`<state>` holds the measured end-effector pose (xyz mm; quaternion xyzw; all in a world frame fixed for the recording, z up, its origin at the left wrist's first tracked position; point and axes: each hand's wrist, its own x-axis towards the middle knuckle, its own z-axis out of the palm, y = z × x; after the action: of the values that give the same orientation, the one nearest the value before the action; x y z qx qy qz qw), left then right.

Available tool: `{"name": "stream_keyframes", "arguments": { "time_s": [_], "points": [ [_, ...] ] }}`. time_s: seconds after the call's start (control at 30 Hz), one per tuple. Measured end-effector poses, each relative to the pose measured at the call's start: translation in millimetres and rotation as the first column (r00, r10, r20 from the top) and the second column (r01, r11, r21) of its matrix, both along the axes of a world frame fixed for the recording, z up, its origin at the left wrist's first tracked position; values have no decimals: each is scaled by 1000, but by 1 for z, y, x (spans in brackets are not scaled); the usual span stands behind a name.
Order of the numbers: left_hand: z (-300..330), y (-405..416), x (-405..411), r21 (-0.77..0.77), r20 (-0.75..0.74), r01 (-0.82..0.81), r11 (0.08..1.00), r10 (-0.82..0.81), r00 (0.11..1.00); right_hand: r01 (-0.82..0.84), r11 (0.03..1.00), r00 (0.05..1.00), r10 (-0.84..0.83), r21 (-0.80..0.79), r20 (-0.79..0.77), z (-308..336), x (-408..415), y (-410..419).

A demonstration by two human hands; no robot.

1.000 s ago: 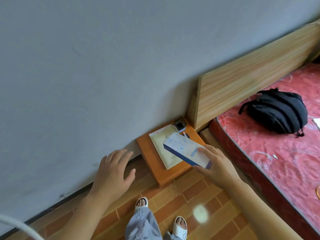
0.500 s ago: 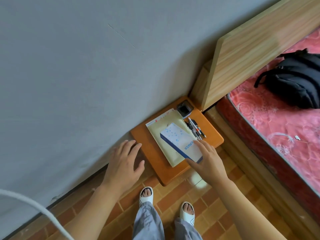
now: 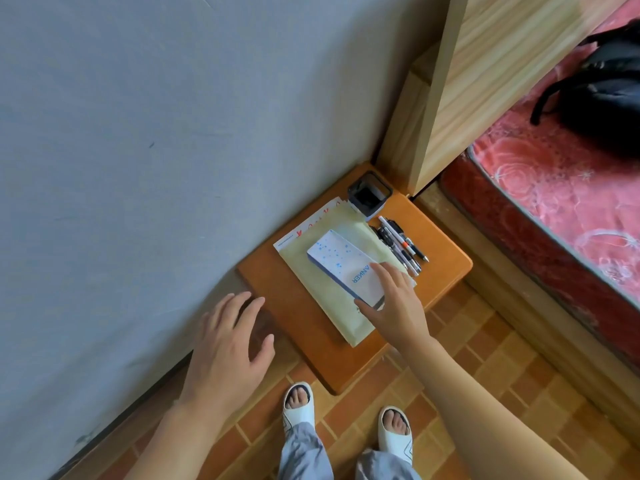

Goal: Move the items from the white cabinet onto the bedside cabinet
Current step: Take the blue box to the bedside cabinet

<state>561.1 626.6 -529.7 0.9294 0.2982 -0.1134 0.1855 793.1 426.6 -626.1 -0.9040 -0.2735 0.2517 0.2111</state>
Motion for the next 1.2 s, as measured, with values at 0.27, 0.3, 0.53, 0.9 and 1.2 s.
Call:
{"name": "stream_keyframes", "arguments": {
  "time_s": [0.27,0.3,0.53,0.9,1.2],
  "points": [
    [-21,7,-10,25,1,24,999,-24,1000,18,995,1000,-16,-96,20,-41,-3,2],
    [-22,8,-12,23,0,22,999,-22,1000,17,995,1000,-15,-103,18,-42,-4,1],
    [-1,11,-18,56,-9,15,998,-14,1000,3,996,999,2,-93,50,-21,-12,-3],
    [95,-18,-25,98,51,-26,995,21,998,-38,999,985,42,-30,170,120,-1,-52],
    [197,-80,-19,144,186,-69,987,41,982,-79,997,970,71,27,230,254,19,-125]
  ]
}}
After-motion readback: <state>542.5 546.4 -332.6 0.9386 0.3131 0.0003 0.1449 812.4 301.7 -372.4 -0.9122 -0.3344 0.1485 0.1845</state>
